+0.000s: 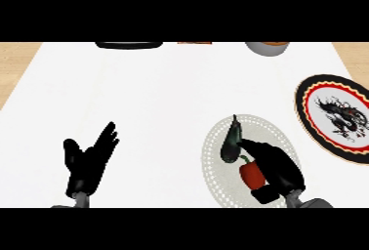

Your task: Pick the bell pepper from the placemat and place it in the plate

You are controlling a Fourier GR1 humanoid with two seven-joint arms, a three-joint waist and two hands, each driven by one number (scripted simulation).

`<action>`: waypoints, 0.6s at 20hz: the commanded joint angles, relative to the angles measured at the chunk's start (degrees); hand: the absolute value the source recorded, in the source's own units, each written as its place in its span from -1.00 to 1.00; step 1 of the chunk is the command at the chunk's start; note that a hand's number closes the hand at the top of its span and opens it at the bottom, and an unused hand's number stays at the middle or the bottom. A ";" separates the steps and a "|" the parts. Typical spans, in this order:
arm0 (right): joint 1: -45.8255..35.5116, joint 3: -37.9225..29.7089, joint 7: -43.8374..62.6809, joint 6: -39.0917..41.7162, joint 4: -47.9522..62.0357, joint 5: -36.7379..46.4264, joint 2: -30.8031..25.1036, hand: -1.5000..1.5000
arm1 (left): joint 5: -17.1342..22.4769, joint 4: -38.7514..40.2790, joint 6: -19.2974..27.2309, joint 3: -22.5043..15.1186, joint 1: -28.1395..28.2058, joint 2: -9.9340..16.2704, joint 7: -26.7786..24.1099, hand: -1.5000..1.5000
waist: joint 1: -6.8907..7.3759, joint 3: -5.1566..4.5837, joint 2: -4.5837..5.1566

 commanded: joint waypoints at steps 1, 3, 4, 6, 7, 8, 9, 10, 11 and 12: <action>0.56 3.14 -2.57 0.89 0.29 4.19 -1.34 1.00 | -0.26 -1.27 -0.98 0.15 0.43 0.15 0.91 0.00 | -0.01 0.04 0.04; -4.11 2.29 -0.41 1.87 3.05 5.89 2.46 1.00 | -0.80 0.17 -1.42 1.20 -0.55 0.12 0.95 0.00 | 0.06 0.04 0.07; -0.89 1.17 -6.73 -4.25 6.95 6.58 0.23 1.00 | -2.66 1.66 0.34 0.51 -0.14 -1.33 -0.81 0.00 | -0.02 0.05 0.09; -5.94 0.07 -4.51 -2.71 8.71 7.13 4.46 1.00 | -1.73 -1.14 0.22 0.96 -1.33 -1.86 2.66 0.00 | 0.11 0.05 0.08; -1.33 -1.12 -5.58 -0.69 2.51 6.91 0.84 1.00 | -0.48 -0.23 -4.02 3.37 -0.55 0.97 1.32 0.00 | -0.08 0.04 0.04; -2.04 1.10 -4.14 -1.69 3.28 8.89 3.00 1.00 | -0.68 -0.12 -3.26 3.68 0.20 1.03 1.50 0.00 | -0.02 0.04 0.05; -1.72 -1.50 -8.21 -4.53 6.24 8.89 0.98 1.00 | -2.15 1.66 -1.41 1.63 -1.06 -2.33 1.44 0.00 | -0.08 0.05 0.07; -4.86 -1.65 -8.44 -6.33 10.65 9.87 3.74 1.00 | -1.95 -2.31 -1.65 2.40 -0.93 -0.94 3.21 0.00 | 0.09 0.06 0.08; 1.68 1.32 -5.78 -8.41 0.99 11.54 3.08 1.00 | -2.34 -1.58 -1.27 1.56 0.14 -2.08 0.87 0.00 | -0.18 0.04 0.00; 1.24 -2.46 -9.46 -7.11 -0.91 8.22 -0.04 1.00 | -1.13 -0.49 -2.00 3.71 -2.25 -0.93 2.54 0.00 | -0.27 0.04 0.02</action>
